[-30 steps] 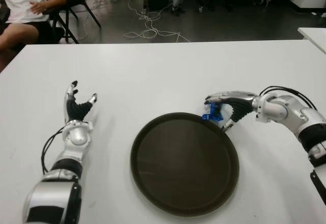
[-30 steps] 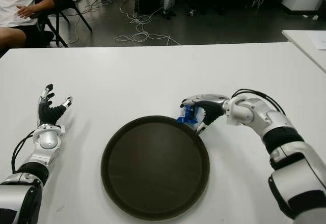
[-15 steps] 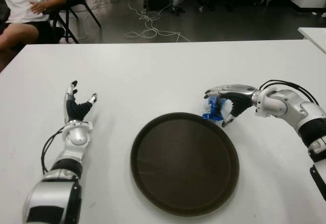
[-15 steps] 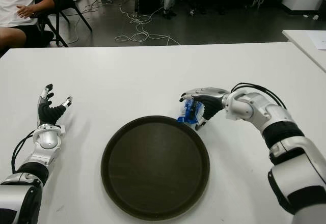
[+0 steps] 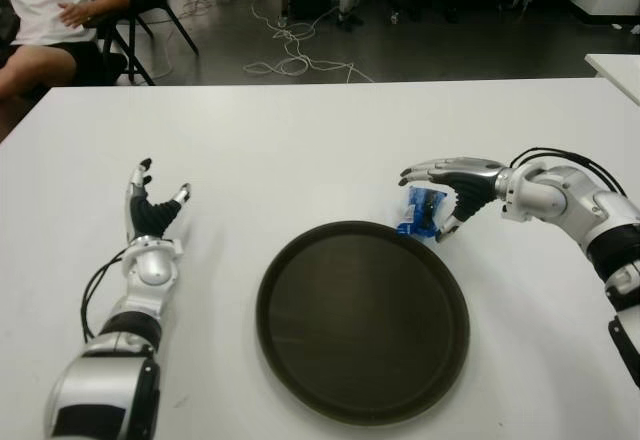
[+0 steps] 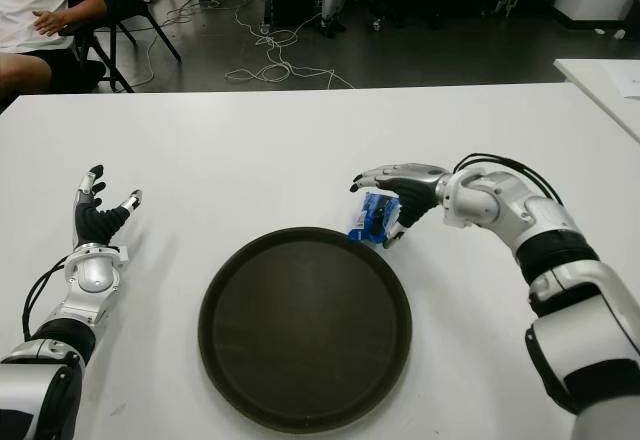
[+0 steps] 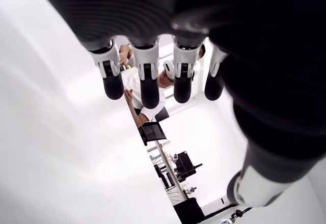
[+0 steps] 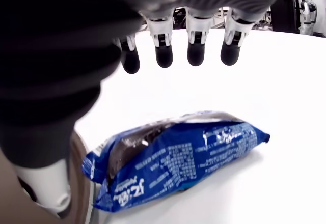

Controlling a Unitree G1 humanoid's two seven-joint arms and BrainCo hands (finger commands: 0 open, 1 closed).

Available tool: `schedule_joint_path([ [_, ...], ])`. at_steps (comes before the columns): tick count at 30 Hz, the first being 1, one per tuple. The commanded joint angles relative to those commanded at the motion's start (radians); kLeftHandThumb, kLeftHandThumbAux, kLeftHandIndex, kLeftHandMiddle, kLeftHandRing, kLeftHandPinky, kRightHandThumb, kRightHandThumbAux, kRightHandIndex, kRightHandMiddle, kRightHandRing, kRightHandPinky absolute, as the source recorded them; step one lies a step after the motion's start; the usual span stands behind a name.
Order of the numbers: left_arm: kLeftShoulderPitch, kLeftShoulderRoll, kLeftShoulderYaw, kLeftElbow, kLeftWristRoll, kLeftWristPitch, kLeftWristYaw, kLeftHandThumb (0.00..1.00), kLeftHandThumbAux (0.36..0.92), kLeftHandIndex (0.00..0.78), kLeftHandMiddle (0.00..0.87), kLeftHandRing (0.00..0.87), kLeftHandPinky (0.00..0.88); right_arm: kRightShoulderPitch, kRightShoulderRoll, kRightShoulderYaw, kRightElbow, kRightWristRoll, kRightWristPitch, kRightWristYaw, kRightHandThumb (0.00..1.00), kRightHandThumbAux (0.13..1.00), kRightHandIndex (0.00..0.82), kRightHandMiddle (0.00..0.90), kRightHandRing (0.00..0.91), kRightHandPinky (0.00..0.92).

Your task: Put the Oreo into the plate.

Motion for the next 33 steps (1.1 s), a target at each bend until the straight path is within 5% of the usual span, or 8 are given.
schedule_joint_path([
  [33, -0.004, 0.0, 0.002, 0.005, -0.002, 0.012, -0.004, 0.0, 0.723, 0.062, 0.104, 0.079, 0.05, -0.036, 0.021, 0.038, 0.119, -0.063, -0.007, -0.073, 0.0, 0.756, 0.0, 0.0, 0.0, 0.0],
])
